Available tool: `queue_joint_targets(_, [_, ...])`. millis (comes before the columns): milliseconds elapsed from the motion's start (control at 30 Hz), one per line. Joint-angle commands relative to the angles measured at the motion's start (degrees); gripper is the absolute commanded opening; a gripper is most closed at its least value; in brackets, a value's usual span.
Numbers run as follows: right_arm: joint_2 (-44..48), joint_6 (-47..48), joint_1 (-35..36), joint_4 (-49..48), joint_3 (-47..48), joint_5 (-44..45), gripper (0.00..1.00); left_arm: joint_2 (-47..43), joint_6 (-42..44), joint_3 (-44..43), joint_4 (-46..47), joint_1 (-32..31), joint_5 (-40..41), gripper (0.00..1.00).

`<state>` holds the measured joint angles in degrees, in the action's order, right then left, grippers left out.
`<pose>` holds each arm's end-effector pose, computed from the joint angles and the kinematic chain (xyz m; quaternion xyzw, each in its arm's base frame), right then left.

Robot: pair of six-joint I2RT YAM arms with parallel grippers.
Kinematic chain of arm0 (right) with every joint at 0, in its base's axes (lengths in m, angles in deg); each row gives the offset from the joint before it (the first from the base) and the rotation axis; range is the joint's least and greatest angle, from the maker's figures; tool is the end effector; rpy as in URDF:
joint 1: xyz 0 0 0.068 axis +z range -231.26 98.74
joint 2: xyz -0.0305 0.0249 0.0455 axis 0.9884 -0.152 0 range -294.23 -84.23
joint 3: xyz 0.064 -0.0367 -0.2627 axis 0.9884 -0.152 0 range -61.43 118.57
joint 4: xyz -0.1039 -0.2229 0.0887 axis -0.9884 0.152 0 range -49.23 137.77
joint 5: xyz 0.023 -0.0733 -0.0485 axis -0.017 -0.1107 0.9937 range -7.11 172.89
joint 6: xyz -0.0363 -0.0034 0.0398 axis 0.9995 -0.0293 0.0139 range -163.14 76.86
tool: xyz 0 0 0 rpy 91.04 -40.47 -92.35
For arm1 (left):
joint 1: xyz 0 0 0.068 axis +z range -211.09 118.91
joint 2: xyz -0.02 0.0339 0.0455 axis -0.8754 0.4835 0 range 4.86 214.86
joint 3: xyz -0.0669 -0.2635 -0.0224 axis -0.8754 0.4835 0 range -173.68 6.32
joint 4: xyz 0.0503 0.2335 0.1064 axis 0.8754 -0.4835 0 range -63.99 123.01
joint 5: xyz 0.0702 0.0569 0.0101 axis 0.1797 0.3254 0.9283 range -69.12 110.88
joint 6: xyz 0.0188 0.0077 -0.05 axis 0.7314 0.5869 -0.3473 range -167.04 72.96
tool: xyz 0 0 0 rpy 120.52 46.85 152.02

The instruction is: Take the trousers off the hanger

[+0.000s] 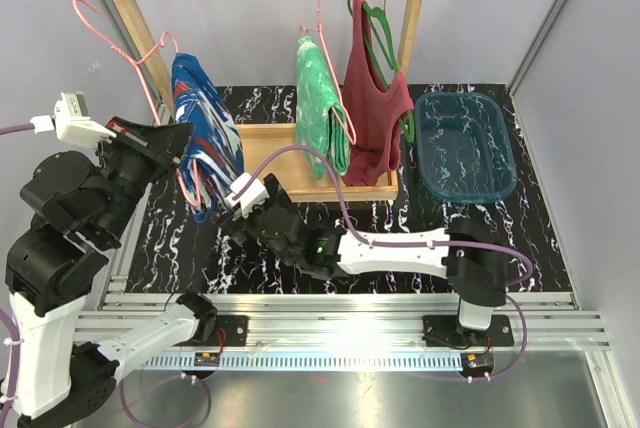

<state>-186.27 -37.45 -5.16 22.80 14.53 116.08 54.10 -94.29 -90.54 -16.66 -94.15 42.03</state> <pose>0.1208 0.4071 0.3032 -0.3325 0.6697 0.1858 0.6375 0.0704 -0.0305 0.5310 -0.2138 0.6863 -0.3392 0.6068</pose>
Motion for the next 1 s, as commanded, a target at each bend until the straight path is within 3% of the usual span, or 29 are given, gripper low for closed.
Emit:
queue_joint_targets(0, [-2.46, 2.65, 0.11, -8.55, 2.26, 4.51, 0.99, -1.07, -0.92, -4.13, 13.28, -0.08, 0.21, 0.0])
queue_joint_targets(133, [-2.2, 3.62, -0.07, -15.05, 1.56, 6.18, 0.99, -1.07, -1.01, -4.3, 13.11, 0.01, -0.05, 0.0])
queue_joint_targets(367, [-0.09, 17.83, -0.24, -26.49, -0.55, 9.35, 0.93, 0.25, 0.13, -6.24, 10.12, -0.08, -0.84, 0.0])
queue_joint_targets(667, [3.34, 27.95, -1.39, -25.53, -3.01, 6.45, 0.91, 3.5, 2.68, -10.1, 6.43, -0.08, -2.6, 0.0])
queue_joint_targets(967, [4.57, 28.77, -1.56, -27.81, -2.58, 4.52, 0.9, 4.56, 2.51, -10.28, 6.34, 0.01, -4.44, 0.0])
